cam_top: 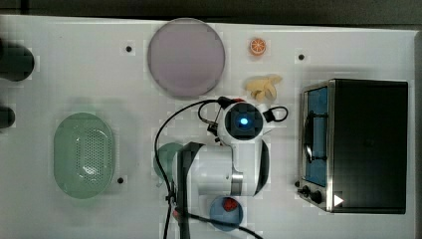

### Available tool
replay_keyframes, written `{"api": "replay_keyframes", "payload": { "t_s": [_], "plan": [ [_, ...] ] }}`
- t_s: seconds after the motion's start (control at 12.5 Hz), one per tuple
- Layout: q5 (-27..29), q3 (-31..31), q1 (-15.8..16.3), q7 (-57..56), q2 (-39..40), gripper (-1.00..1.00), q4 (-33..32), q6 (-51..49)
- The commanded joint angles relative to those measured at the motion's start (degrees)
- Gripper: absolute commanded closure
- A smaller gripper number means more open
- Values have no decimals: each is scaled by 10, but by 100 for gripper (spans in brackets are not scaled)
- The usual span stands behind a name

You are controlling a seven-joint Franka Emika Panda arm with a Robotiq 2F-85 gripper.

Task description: Pick ketchup from strainer and place it on the table

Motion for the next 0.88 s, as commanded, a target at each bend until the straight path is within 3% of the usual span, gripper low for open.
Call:
{"api": "replay_keyframes", "payload": {
  "t_s": [0.08,0.32,0.56,0.88],
  "plan": [
    [3,-2,1,-18,22,-39,-3,45],
    [3,1,1,-16,18,-99,4,52],
    [3,6,1,23,-27,-100,48,-3],
    [3,13,1,170,-74,-100,180,-220]
  ]
}}
